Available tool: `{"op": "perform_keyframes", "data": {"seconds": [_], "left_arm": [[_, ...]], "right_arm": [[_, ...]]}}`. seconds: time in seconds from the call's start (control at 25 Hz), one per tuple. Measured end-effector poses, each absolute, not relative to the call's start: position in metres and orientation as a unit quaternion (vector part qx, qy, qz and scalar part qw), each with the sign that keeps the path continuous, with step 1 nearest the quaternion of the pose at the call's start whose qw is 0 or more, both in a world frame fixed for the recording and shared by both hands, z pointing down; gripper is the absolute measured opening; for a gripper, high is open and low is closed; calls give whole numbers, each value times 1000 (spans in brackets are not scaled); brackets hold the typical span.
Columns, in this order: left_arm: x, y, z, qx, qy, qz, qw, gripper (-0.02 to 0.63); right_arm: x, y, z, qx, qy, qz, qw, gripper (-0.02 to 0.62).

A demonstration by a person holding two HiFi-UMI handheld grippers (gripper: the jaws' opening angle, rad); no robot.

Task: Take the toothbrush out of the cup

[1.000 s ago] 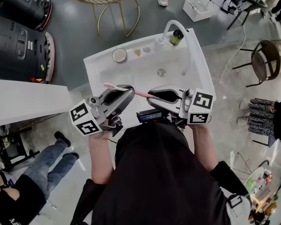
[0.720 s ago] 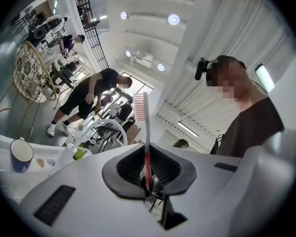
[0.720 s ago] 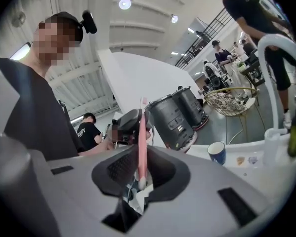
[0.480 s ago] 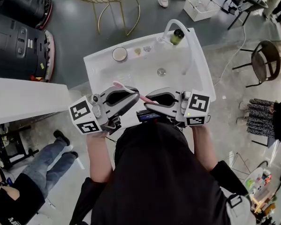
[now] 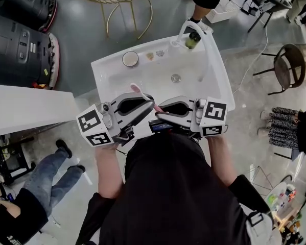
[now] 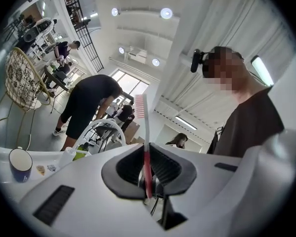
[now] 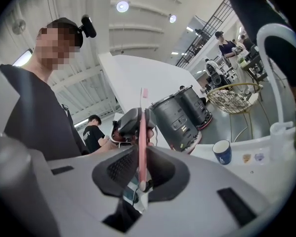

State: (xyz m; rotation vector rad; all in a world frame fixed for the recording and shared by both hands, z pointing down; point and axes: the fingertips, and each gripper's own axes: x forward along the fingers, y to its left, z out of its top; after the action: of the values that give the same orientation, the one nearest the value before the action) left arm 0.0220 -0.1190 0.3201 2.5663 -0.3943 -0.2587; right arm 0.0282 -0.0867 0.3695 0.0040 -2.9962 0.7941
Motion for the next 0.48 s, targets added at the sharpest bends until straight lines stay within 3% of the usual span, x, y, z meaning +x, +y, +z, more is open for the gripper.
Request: {"op": "perform_keyframes", "data": {"seconds": [0.32,0.48], "left_arm": [[7,-128,317,926,-177,-171,285,37],[-1,-130,320,914,-192,-197,299,43]], "right_arm": [[32,-100,354,8,-924,368,-106,54],[37,-105,351,10,-918,378,-120,54]]}}
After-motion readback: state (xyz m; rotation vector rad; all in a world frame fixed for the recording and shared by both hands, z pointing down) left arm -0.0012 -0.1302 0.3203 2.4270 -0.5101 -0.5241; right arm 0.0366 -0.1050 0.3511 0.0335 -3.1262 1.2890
